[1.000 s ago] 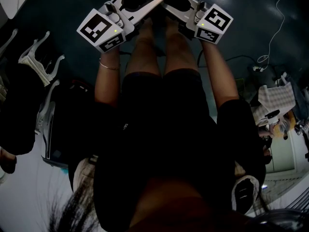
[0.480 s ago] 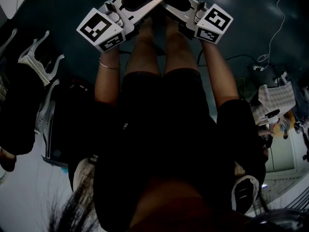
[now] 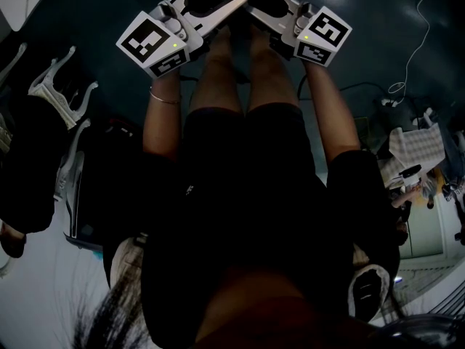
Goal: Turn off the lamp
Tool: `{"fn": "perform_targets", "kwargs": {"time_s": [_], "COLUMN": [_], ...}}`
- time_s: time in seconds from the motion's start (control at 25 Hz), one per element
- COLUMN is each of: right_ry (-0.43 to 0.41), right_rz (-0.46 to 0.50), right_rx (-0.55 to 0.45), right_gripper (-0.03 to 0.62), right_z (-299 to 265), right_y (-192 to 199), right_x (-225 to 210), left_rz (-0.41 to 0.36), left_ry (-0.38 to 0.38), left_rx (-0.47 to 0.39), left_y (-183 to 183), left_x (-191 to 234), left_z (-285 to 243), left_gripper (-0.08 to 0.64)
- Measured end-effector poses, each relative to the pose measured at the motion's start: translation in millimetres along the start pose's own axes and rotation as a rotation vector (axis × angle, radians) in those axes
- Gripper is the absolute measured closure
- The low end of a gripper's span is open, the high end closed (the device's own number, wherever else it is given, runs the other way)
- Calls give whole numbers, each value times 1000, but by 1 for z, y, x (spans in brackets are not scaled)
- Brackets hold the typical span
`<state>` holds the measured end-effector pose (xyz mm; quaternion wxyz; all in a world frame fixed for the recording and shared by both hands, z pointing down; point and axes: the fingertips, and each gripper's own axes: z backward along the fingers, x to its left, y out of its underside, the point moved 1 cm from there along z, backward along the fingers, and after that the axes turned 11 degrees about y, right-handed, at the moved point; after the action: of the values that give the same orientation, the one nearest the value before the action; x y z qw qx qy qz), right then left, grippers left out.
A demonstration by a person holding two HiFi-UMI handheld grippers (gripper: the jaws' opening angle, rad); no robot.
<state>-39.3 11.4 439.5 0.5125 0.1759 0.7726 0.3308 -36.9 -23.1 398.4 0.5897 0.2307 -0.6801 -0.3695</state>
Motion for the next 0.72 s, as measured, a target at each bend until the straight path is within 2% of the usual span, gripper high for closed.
{"fn": "perform_targets", "kwargs": {"time_s": [0.72], "right_ry": [-2], "right_rz": [5], "right_rx": [7], "right_gripper": [581], "right_z": [0], "right_y": [1], "right_x": [0], "left_rz": [1], "left_ry": [2], "left_rx": [3], "left_y": [1], "left_x": [0], "left_z": [0], "left_gripper": [476]}}
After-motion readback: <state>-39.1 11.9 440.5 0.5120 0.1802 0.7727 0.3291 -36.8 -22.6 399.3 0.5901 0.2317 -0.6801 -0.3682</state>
